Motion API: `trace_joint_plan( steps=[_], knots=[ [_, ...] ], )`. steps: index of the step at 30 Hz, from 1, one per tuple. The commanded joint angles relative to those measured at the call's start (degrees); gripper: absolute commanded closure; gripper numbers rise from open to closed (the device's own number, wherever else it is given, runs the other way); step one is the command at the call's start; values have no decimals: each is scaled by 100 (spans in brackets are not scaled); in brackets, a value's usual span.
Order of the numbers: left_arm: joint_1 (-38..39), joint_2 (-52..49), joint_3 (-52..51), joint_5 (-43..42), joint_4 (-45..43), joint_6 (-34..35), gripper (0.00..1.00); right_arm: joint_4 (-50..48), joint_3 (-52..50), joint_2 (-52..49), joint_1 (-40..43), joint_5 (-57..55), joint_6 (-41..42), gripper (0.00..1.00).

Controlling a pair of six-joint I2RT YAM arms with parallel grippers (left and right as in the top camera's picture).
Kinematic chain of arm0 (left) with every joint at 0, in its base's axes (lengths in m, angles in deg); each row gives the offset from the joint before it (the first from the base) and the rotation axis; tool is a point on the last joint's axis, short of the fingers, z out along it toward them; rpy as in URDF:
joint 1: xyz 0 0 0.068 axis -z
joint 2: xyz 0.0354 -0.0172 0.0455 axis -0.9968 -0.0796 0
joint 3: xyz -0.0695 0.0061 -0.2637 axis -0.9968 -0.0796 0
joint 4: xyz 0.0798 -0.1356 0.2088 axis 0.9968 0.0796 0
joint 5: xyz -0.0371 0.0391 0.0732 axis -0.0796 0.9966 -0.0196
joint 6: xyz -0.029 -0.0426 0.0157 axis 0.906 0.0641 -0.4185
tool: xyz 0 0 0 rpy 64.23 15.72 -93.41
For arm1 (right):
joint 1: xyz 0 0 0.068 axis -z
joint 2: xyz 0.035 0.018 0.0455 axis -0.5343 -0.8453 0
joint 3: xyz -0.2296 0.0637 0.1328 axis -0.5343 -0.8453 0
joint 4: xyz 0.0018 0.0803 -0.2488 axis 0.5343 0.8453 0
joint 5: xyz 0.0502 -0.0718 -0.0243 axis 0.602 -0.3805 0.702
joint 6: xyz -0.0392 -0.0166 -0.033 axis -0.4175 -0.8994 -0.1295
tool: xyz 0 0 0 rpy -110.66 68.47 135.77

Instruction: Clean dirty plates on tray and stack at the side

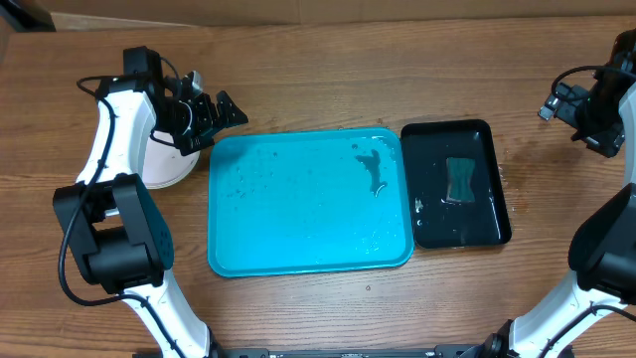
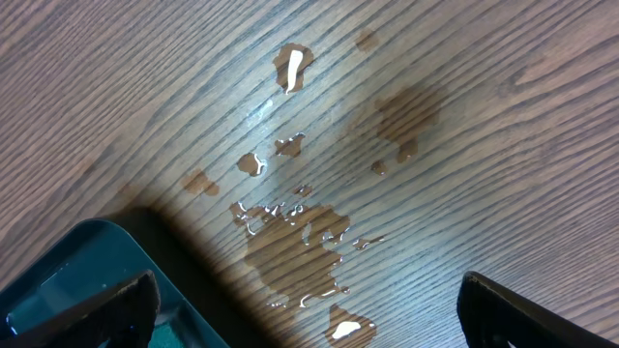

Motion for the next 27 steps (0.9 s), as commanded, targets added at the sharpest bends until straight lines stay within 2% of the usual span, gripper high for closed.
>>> trace_joint_plan(
  steps=[1,9,13,22,27],
  knots=[
    [13,7,15,-63,11,-146,0,-26,26,114,17,31,20,0],
    [9,7,15,-63,13,-146,0,-90,9,136,-4,31,20,0],
    [9,7,15,-63,11,-146,0,-85,9,636,-179,28,20,0],
    [9,7,15,-63,13,-146,0,-87,9,3152,-927,28,20,0],
    [4,7,15,-63,11,-146,0,-85,9,4957,-1788,31,20,0]
  ],
)
